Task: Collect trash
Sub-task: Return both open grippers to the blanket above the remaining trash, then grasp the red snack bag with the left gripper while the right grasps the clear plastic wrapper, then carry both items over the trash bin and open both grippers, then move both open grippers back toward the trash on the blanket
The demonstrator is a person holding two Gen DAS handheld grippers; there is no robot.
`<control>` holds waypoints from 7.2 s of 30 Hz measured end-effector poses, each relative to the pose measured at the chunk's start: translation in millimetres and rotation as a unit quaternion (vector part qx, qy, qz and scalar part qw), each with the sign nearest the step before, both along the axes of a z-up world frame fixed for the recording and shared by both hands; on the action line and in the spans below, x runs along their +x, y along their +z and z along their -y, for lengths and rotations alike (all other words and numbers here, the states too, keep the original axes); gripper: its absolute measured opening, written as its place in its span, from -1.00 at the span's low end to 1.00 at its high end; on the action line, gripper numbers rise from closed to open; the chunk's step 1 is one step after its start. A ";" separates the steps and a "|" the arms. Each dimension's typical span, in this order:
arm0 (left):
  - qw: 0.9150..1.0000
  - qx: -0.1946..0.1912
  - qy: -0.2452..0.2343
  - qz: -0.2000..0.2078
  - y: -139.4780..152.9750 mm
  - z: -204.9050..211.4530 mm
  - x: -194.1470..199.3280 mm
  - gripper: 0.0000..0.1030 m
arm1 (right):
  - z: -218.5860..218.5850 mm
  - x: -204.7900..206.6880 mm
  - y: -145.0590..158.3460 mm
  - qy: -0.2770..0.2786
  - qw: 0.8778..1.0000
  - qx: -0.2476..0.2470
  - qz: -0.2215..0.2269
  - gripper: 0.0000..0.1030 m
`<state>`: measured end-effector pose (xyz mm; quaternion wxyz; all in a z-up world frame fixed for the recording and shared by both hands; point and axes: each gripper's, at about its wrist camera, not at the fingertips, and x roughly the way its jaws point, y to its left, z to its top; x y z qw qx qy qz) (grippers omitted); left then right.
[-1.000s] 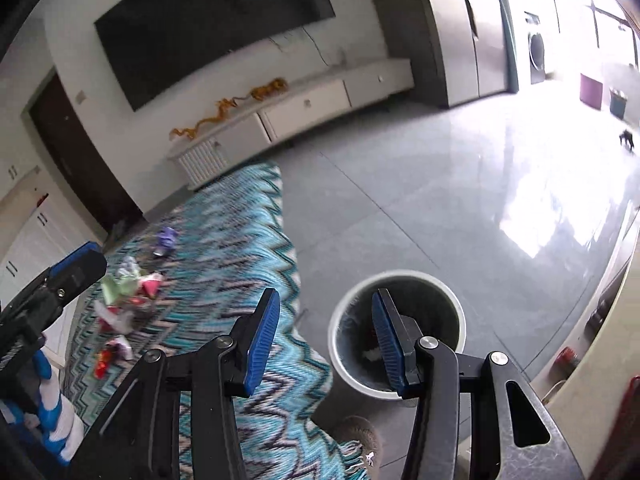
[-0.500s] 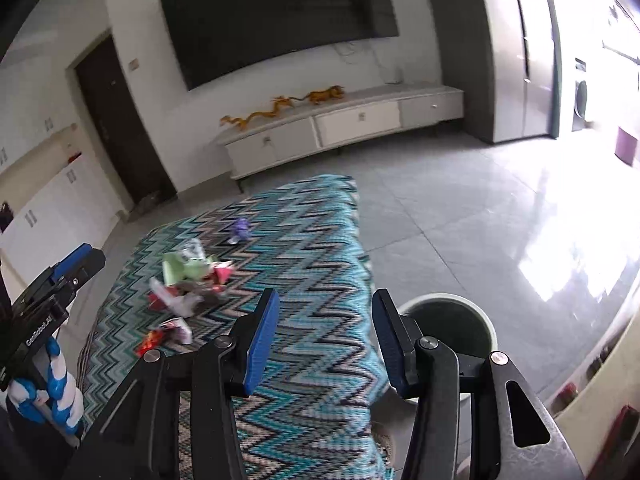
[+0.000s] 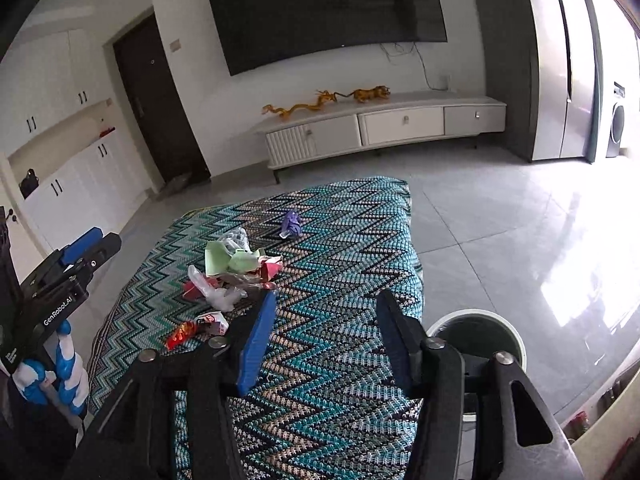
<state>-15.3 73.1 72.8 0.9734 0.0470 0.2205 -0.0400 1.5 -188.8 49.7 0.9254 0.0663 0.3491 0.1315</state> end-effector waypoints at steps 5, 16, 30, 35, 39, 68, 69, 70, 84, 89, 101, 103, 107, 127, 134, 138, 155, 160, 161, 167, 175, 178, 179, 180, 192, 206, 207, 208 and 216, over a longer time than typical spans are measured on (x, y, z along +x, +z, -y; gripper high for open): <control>1.000 0.002 0.005 0.005 0.2 7.3 2.5 0.12 | 7.5 -4.7 -0.4 0.001 1.000 0.008 0.016 0.29; 1.000 0.007 0.023 0.020 6.9 -10.4 4.4 0.12 | 36.6 -21.9 10.7 -0.012 0.996 0.057 0.069 1.00; 0.999 -0.003 0.041 0.000 -4.5 -44.1 6.5 0.12 | 18.3 -19.1 12.4 0.025 0.995 0.057 0.071 0.99; 0.999 -0.013 0.029 -0.015 -19.0 -48.5 11.9 0.12 | 8.7 -4.2 1.8 0.034 0.997 0.052 0.054 0.93; 0.999 -0.011 0.022 -0.043 -37.9 -53.7 23.0 0.12 | -2.0 15.6 -16.7 0.049 0.997 0.054 0.026 0.73; 0.970 -0.060 -0.135 -0.193 -156.2 -48.8 71.7 -0.14 | -105.5 139.1 -132.7 0.139 0.983 0.046 -0.111 -0.74; 0.969 -0.064 -0.140 -0.195 -156.4 -48.8 71.0 -0.24 | -105.4 137.7 -131.7 0.138 0.983 0.046 -0.109 -0.78; 0.968 -0.066 -0.143 -0.196 -156.4 -48.3 70.6 -0.29 | -105.1 135.9 -130.1 0.136 0.984 0.046 -0.106 -0.79; 0.966 -0.031 -0.142 -0.213 -160.2 -25.5 50.0 -0.42 | -46.7 78.1 -81.1 0.067 0.996 0.030 -0.057 -0.82; 0.967 -0.017 -0.138 -0.216 -157.7 -18.8 36.3 -0.42 | -24.3 44.9 -65.5 0.050 0.997 0.030 -0.042 -0.82; 0.970 -0.013 -0.106 -0.218 -157.8 -12.4 23.5 -0.43 | 8.2 -22.2 -36.1 0.019 0.999 0.031 -0.009 -0.83; 0.972 -0.018 -0.097 -0.213 -157.0 -13.8 23.6 -0.55 | 11.0 -30.9 -31.7 0.014 0.999 0.033 -0.003 -0.84; 0.976 -0.036 -0.073 -0.200 -145.5 -18.9 19.8 -0.69 | 21.2 -47.2 -22.2 0.002 0.999 0.039 0.007 -0.84; 0.988 -0.037 -0.094 -0.119 -29.2 44.3 -7.4 -0.71 | 88.2 -67.7 -45.3 -0.018 0.994 0.105 0.021 -0.84; 0.974 -0.036 -0.173 -0.141 -20.6 129.3 17.8 -0.71 | 142.7 -51.7 -61.3 -0.086 0.991 0.099 0.001 -0.83; 0.962 -0.034 -0.215 -0.168 -33.3 185.3 43.8 -0.71 | 170.6 -34.6 -76.8 -0.123 0.988 0.090 -0.021 -0.83; 0.913 -0.065 -0.272 -0.297 -139.3 331.9 156.7 -0.62 | 227.3 59.5 -164.4 -0.198 0.968 0.065 -0.137 -0.76; 0.900 -0.086 -0.272 -0.329 -167.6 351.7 181.7 -0.57 | 233.6 82.6 -197.4 -0.221 0.957 0.077 -0.173 -0.38; 0.898 -0.088 -0.271 -0.334 -173.5 355.0 186.0 -0.56 | 235.8 85.8 -204.1 -0.227 0.954 0.078 -0.177 -0.22; 0.895 -0.106 -0.266 -0.343 -179.9 350.2 192.1 -0.39 | 238.6 84.5 -216.1 -0.232 0.950 0.088 -0.188 -0.19; 0.917 -0.086 -0.271 -0.279 -135.4 331.1 154.5 -0.39 | 224.7 63.2 -183.3 -0.220 0.958 0.098 -0.154 -0.19; 0.922 -0.073 -0.280 -0.256 -113.0 319.8 134.4 -0.39 | 219.2 49.8 -160.8 -0.215 0.963 0.100 -0.131 -0.19; 0.924 -0.069 -0.281 -0.250 -105.6 316.1 128.4 -0.39 | 216.0 43.3 -150.1 -0.213 0.965 0.101 -0.119 -0.19; 0.925 -0.066 -0.283 -0.245 -97.8 311.8 123.6 -0.39 | 213.2 39.1 -143.5 -0.212 0.966 0.102 -0.112 -0.19; 0.952 -0.078 -0.242 -0.168 -21.1 209.1 68.9 -0.39 | 153.1 -16.9 -29.7 -0.159 0.984 0.082 -0.002 -0.19; 0.986 -0.076 -0.099 -0.108 -0.5 -16.8 48.7 -0.39 | 24.4 -22.6 48.0 -0.018 0.999 0.018 0.043 -0.05; 0.987 -0.076 -0.087 -0.110 -4.0 -34.0 49.2 -0.39 | 12.7 -19.3 47.5 -0.003 0.999 0.013 0.042 -0.02; 0.988 -0.078 -0.079 -0.111 -7.1 -46.2 49.3 -0.39 | 1.9 -14.0 46.0 0.011 0.999 0.009 0.039 -0.01; 0.979 -0.096 -0.061 -0.172 -63.4 -108.3 70.5 -0.39 | -90.1 36.9 -2.3 0.160 0.987 -0.011 -0.015 0.07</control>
